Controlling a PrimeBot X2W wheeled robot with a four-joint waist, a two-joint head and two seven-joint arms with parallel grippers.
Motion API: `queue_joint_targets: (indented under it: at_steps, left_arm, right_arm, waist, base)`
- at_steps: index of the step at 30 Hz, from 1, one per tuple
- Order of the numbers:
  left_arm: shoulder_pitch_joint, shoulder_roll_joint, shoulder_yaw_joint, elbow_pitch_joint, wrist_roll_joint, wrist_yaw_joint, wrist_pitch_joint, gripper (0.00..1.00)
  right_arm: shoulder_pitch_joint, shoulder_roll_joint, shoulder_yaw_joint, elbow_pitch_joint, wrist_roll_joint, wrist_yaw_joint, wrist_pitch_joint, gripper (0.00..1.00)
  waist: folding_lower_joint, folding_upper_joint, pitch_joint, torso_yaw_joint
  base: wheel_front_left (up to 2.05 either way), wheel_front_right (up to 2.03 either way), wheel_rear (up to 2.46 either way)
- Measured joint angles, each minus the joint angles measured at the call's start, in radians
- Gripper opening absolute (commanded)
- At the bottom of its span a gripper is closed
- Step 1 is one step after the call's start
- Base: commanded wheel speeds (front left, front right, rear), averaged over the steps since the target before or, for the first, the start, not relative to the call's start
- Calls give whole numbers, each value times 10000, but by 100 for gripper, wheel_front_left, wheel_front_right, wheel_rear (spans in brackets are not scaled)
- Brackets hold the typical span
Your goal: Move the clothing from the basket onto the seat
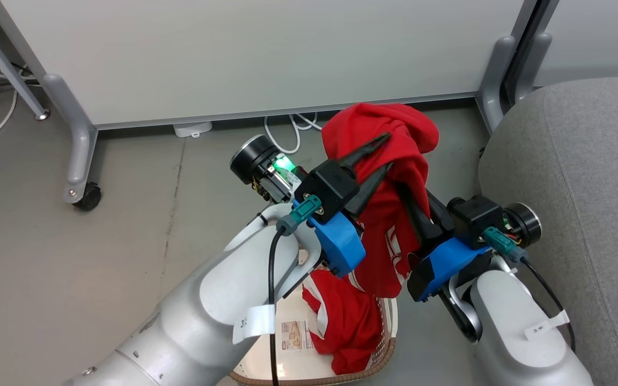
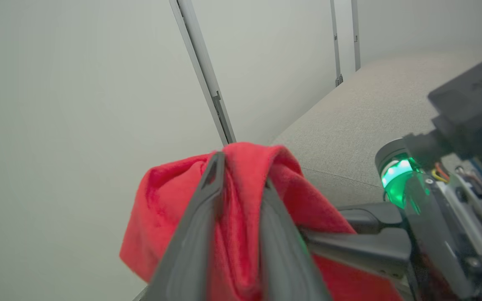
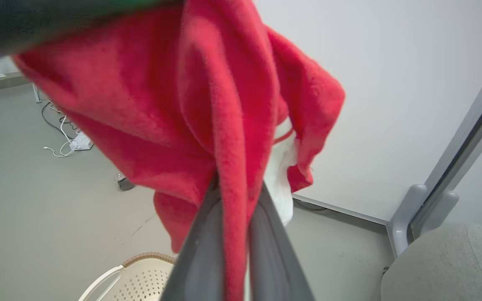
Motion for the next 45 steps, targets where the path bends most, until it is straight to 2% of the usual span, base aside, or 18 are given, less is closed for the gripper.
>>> queue_joint_targets:
  at_steps: [7,11,19,35,45]
  left_arm:
    - [77,4,-2,44,125,0,0,100]
    - [180,2,-38,8,196,-2,0,100]
    - [512,134,90,-380,347,90,-2,100]
    - [1346,577,575,-1710,746,146,-2,100]
    - [1592,648,510,-1942,986,8,-2,100]
  right_arm:
    - [2,0,-290,-107,221,0,0,0]
    - [20,-2,-686,-182,591,0,0,0]
    - [96,0,-1503,-596,594,0,0,0]
    - [924,-8,-3528,-2259,353,0,2,0]
    - [1723,-10,-4470,-3285,387,0,0,0]
  waist:
    - [0,0,126,-17]
    - [0,0,191,-58]
    - [0,0,394,-353]
    - [0,0,1063,-2006]
    - [0,0,1488,-3227]
  base:
    - [0,0,0]
    - [0,0,0]
    - [0,0,0]
    - [0,0,0]
    - [0,0,0]
